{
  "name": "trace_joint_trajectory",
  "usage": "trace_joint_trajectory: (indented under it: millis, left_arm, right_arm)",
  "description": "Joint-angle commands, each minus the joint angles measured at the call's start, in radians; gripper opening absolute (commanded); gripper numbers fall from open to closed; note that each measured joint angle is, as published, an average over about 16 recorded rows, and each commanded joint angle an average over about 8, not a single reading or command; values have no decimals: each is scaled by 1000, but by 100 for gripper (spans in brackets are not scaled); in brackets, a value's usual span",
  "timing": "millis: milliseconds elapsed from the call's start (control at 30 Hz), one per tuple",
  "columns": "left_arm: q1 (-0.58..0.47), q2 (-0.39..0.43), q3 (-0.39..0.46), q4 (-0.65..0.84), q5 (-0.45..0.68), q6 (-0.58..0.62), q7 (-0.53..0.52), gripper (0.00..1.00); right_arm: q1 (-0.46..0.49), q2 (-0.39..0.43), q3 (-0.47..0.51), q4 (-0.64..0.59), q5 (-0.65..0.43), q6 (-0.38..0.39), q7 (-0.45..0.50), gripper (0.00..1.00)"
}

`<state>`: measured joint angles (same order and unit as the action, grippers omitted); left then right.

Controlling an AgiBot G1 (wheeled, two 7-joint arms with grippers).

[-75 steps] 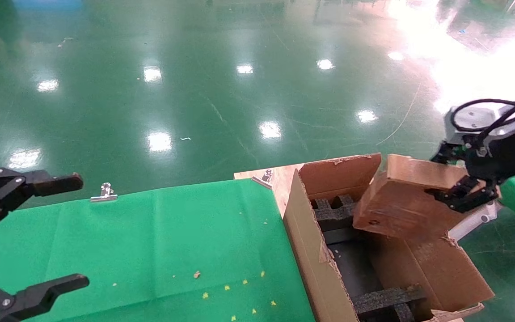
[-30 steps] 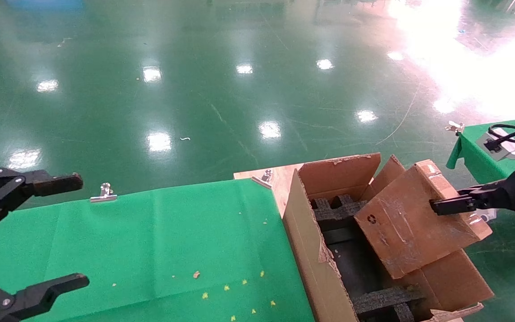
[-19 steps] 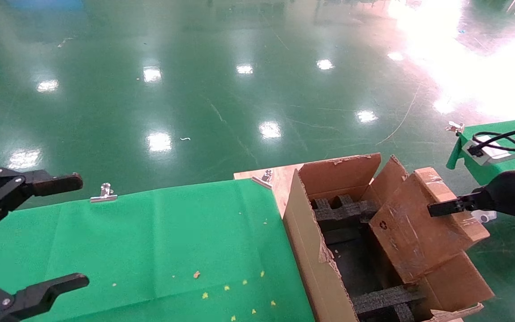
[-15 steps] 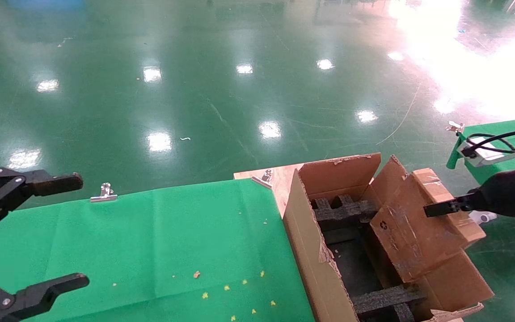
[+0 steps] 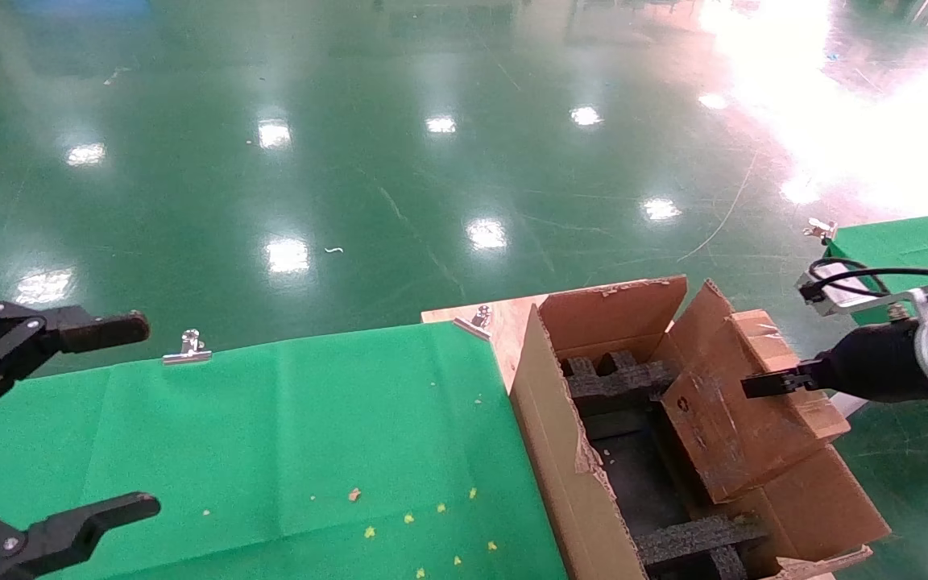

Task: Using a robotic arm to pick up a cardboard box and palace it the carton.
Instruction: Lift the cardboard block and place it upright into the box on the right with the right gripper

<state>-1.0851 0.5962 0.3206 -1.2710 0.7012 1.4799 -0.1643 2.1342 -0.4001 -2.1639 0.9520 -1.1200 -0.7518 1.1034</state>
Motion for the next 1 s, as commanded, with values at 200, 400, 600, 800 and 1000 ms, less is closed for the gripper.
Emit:
trace_joint_trajectory:
  millis: [200,400,600,800,1000]
  left_arm:
    - [0,0,0,0,0,0,0,100]
    - [0,0,0,0,0,0,0,100]
    - [0,0,1,0,0,0,0,100]
    - [0,0,1,0,0,0,0,100]
    - [0,0,1,0,-1,0,0,100]
  right_arm:
    - [-60,-42,-23,24,-26,90,52,0]
    - [-120,-84,-27,5,-18,134,47,0]
    - [-182,-121,-21,-32,12,158,28,0]
    - [-245,-155,-6,-83,54,168,-5,0]
    - [-300,-190,13,-151,93,164,-52,0]
